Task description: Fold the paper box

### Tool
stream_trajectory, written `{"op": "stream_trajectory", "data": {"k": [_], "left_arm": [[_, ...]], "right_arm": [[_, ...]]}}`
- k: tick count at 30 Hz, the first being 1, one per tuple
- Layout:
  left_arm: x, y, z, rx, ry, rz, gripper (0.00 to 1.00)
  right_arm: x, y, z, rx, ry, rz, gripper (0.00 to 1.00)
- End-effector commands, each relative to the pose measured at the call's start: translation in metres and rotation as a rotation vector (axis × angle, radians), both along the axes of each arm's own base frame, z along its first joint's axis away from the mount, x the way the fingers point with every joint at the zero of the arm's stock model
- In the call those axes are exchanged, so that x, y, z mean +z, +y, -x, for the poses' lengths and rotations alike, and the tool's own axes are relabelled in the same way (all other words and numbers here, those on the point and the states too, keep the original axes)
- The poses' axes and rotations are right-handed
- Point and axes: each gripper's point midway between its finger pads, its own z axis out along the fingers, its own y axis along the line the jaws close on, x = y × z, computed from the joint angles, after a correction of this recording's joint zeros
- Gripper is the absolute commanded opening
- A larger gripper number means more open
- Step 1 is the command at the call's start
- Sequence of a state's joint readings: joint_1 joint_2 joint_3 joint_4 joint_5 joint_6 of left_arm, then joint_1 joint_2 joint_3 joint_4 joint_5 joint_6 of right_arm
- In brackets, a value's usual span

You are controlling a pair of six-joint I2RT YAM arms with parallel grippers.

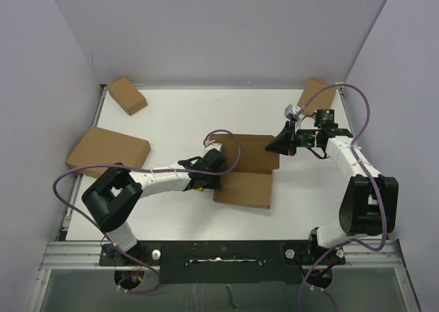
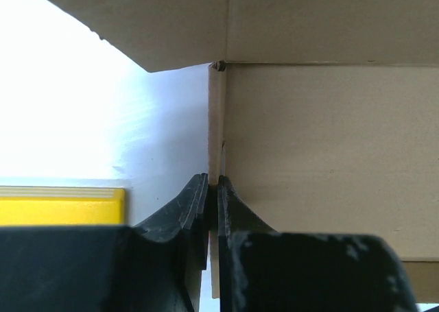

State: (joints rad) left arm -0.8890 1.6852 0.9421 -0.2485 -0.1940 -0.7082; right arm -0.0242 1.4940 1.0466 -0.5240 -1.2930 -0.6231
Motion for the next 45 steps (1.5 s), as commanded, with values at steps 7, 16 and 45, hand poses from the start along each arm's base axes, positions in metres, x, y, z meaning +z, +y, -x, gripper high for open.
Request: {"op": "stream_trajectory", "data": {"k": [7, 16, 45], "left_arm": [[0.005, -0.001, -0.004, -0.005, -0.015, -0.005, 0.16], [0.041, -0.01, -0.006, -0.007, -0.074, 0.114, 0.32], [0.08, 0.051, 0.001, 0.07, -0.207, 0.426, 0.39]], "right_arm": [[0.016, 0.004, 0.003, 0.027, -0.07, -0.028, 0.0], [0.015, 0.004, 0.003, 0.026, -0.065, -0.027, 0.0], [-0.008, -0.004, -0.004, 0.009, -0.044, 0.02, 0.0]]}}
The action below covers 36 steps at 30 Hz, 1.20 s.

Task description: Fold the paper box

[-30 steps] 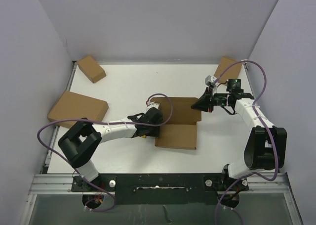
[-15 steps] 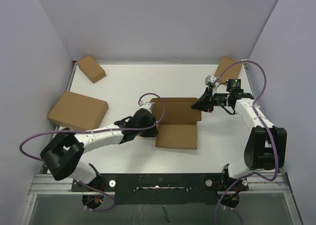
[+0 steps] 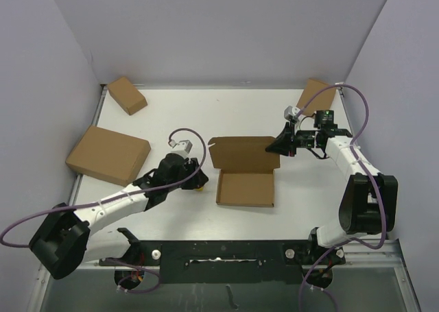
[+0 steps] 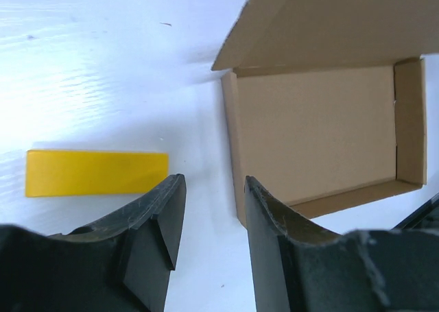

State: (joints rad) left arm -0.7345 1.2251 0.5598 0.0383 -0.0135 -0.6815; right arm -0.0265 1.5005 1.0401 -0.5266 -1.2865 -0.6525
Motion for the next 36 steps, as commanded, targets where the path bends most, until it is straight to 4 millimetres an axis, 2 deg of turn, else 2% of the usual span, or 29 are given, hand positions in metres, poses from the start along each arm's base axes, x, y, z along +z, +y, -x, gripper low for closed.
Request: {"op": "stream_trajectory", "data": {"k": [1, 3, 5, 10, 17, 20, 23, 28, 36], "left_arm": [[0.015, 0.016, -0.006, 0.11, 0.0, 0.082, 0.4], [0.005, 0.03, -0.004, 0.205, 0.067, 0.065, 0.42], [-0.005, 0.04, -0.001, 0.288, 0.132, 0.055, 0.44], [-0.019, 0.05, 0.007, 0.424, 0.256, 0.062, 0.48], [-0.026, 0.061, 0.007, 0.601, 0.349, 0.066, 0.57], [-0.034, 0.069, 0.008, 0.686, 0.401, 0.019, 0.62], [-0.033, 0.069, 0.001, 0.735, 0.436, -0.051, 0.65], [-0.034, 0.067, -0.012, 0.794, 0.483, -0.168, 0.65], [-0.052, 0.067, -0.016, 0.854, 0.573, -0.313, 0.61]], "right_arm": [[-0.006, -0.003, -0.004, 0.007, -0.03, 0.017, 0.01], [-0.011, -0.005, -0.005, 0.005, -0.027, 0.033, 0.04], [-0.014, -0.006, -0.006, 0.005, -0.029, 0.048, 0.11], [-0.021, -0.009, -0.007, 0.012, -0.035, 0.082, 0.26], [-0.017, -0.01, -0.006, 0.012, -0.047, 0.091, 0.49], [-0.013, -0.011, -0.005, 0.008, -0.06, 0.096, 0.61], [-0.012, -0.012, -0.005, 0.002, -0.065, 0.101, 0.69], [-0.01, -0.013, -0.005, -0.006, -0.071, 0.11, 0.74], [-0.003, -0.015, -0.005, -0.015, -0.089, 0.105, 0.75]]}}
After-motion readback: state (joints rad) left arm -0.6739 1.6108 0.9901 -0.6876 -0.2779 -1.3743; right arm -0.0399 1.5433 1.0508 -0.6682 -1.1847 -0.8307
